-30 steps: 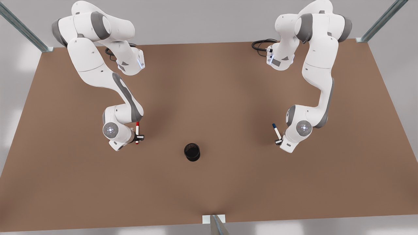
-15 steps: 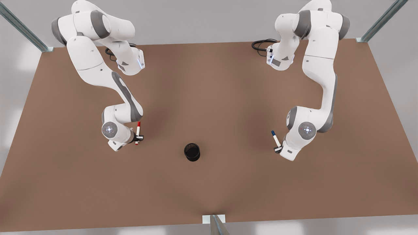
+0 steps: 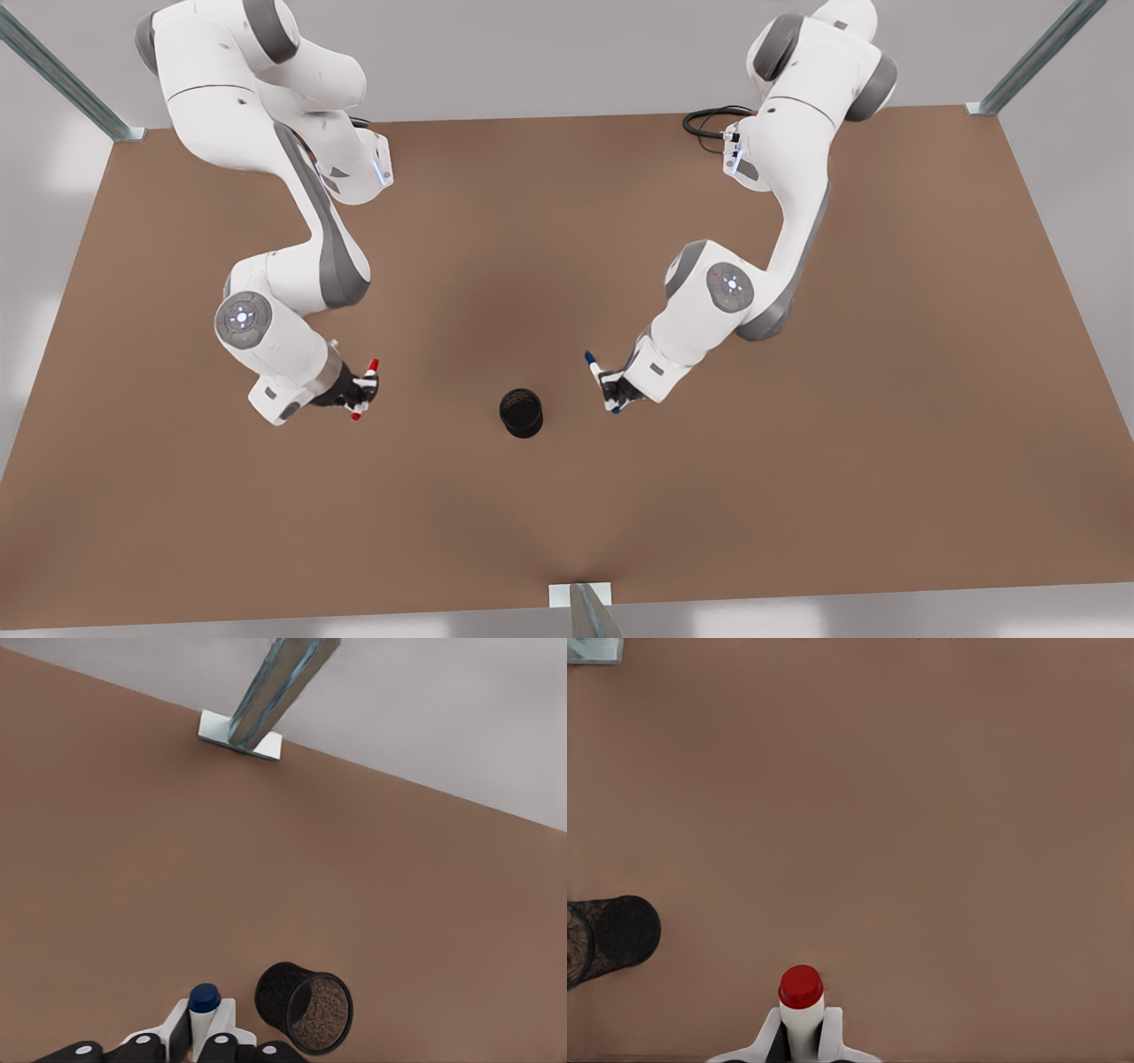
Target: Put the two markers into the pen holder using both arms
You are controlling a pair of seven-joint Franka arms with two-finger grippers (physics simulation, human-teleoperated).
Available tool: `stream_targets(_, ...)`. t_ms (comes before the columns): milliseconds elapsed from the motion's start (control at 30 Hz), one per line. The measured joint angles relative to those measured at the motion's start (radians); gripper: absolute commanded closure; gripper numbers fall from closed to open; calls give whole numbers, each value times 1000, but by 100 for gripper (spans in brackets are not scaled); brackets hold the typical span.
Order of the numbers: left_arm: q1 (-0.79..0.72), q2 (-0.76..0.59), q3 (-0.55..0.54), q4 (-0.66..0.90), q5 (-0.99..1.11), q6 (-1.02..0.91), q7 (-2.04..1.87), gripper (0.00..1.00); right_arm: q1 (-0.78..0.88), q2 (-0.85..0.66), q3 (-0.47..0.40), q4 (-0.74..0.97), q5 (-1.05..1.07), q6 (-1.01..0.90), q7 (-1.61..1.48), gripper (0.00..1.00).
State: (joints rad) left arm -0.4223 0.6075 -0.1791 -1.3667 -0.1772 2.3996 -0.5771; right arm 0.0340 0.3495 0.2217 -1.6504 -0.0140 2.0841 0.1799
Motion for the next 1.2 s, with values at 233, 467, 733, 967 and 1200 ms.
stream_targets(233,-94,201,18,75,104,425,-9,75,-1,3,11,43,-4,-48,3,71)
stream_targets(467,-212,287,134,141,118,653,-36,74,-2,4,11,44,-5,-62,4,71)
stream_targets(733,-352,337,310,179,121,739,-25,74,-2,3,11,42,-4,-67,6,71)
stream_targets(967,-386,201,312,-58,111,793,-14,75,-1,3,13,42,-4,-70,6,71)
stream_targets(1200,-408,242,312,-91,111,855,9,75,-2,3,13,42,-4,-71,7,71)
